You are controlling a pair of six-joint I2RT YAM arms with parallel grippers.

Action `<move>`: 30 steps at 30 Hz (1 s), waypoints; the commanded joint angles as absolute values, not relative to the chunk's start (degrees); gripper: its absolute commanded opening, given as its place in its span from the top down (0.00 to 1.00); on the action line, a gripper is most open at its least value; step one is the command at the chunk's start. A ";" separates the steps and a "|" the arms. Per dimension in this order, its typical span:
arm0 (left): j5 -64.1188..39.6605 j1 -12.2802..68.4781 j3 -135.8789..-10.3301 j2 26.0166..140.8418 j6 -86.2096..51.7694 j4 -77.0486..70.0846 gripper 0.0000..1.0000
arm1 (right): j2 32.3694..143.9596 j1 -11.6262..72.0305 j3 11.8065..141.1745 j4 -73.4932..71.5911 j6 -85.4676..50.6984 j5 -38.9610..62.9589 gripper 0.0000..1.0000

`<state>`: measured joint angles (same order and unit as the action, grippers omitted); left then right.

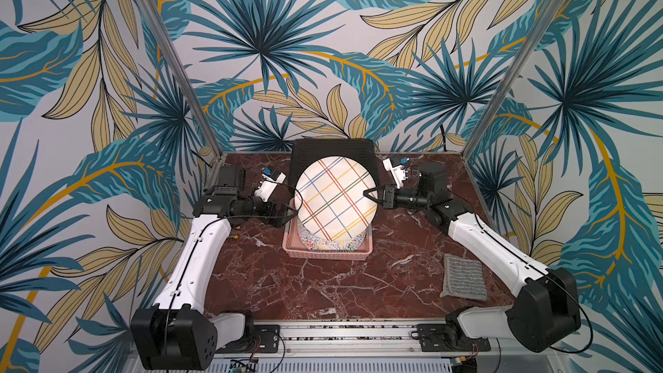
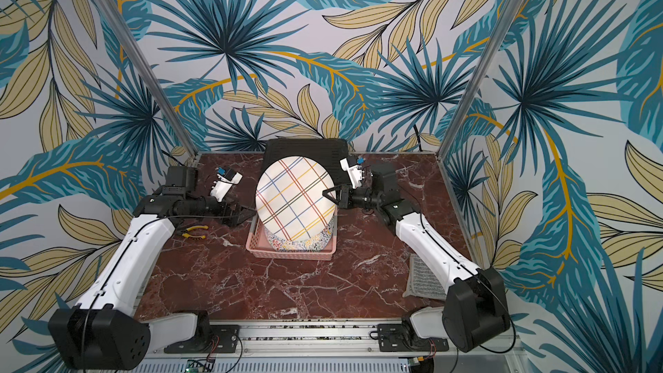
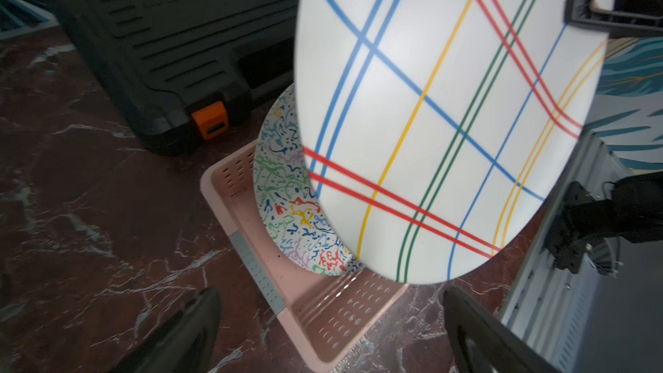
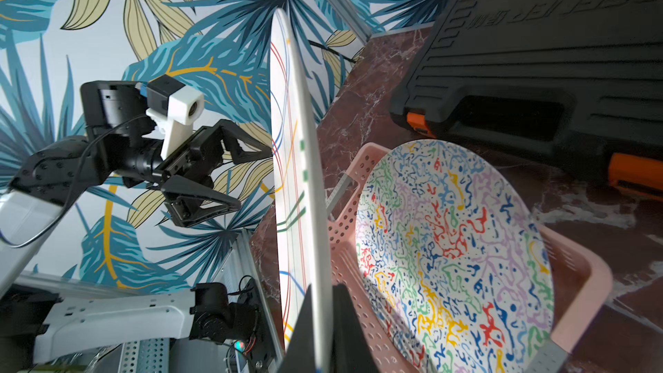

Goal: Wipe the wet plate dry
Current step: Pick up the plate from the bin.

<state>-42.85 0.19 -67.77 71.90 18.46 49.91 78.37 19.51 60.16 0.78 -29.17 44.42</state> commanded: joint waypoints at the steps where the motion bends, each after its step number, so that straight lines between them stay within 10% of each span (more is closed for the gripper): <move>1: -57.03 -0.04 -69.50 72.36 17.80 52.44 0.00 | 76.98 19.78 58.49 -4.32 -30.29 51.13 1.00; 15: -66.60 -0.02 -67.58 72.68 13.59 48.82 0.13 | 80.48 20.51 57.90 -9.58 -31.98 56.16 1.00; 30: -66.00 0.00 -65.23 72.07 9.53 44.29 1.00 | 82.31 20.74 58.71 -3.73 -28.71 48.56 0.88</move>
